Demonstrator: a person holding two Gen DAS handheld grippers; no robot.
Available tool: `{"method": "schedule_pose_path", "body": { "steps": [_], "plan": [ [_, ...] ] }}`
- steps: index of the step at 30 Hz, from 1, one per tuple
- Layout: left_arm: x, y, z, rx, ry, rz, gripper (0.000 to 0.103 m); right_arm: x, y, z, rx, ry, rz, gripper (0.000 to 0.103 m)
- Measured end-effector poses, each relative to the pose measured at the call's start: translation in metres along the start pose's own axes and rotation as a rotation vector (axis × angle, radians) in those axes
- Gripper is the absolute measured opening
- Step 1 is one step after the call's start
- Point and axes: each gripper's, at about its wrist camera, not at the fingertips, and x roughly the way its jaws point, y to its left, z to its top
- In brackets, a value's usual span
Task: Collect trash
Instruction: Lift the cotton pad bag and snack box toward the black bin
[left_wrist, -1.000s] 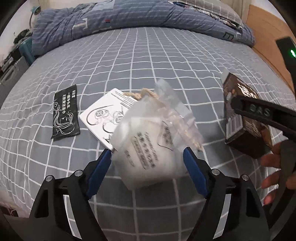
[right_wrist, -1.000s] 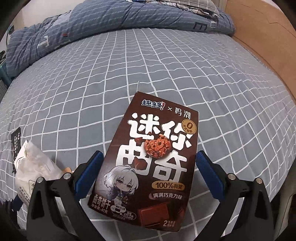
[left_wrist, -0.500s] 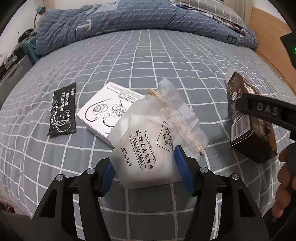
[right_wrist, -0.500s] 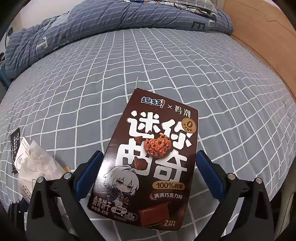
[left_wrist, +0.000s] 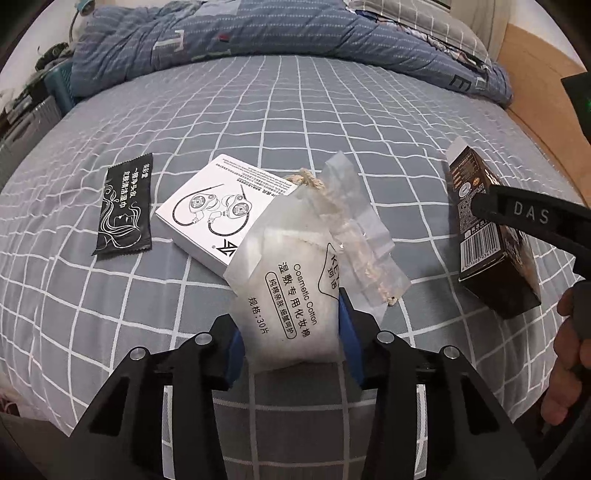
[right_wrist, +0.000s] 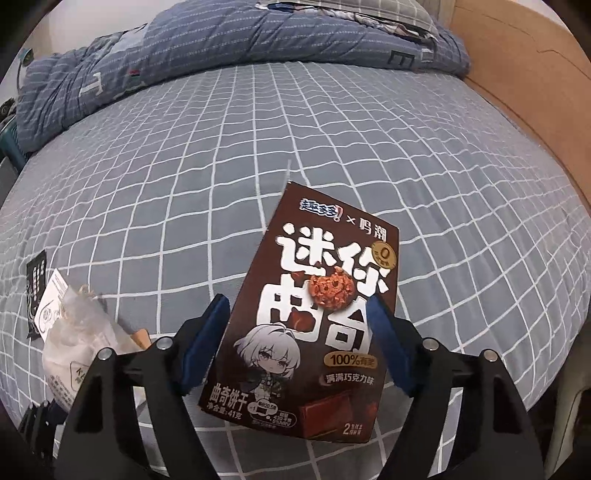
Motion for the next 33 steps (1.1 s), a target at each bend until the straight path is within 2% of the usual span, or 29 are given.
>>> {"method": "schedule_pose_path", "body": {
  "steps": [3,11,23,33],
  "plan": [
    [-0.003,-0.001,-0.001,0.006,-0.007,-0.001,0.043,0.007,-0.004,0.000,0.020,0.025,-0.015,0.092],
    [-0.009,-0.001,-0.001,0.015,-0.023,-0.002,0.042,0.023,-0.004,-0.005,0.039,0.093,0.008,0.092],
    [-0.026,0.006,-0.003,0.001,-0.045,-0.038,0.042,0.000,-0.007,-0.009,0.050,0.020,0.051,0.091],
    [-0.037,0.011,-0.016,0.008,-0.053,-0.060,0.042,-0.028,-0.005,-0.023,-0.019,-0.056,0.067,0.091]
  ]
}}
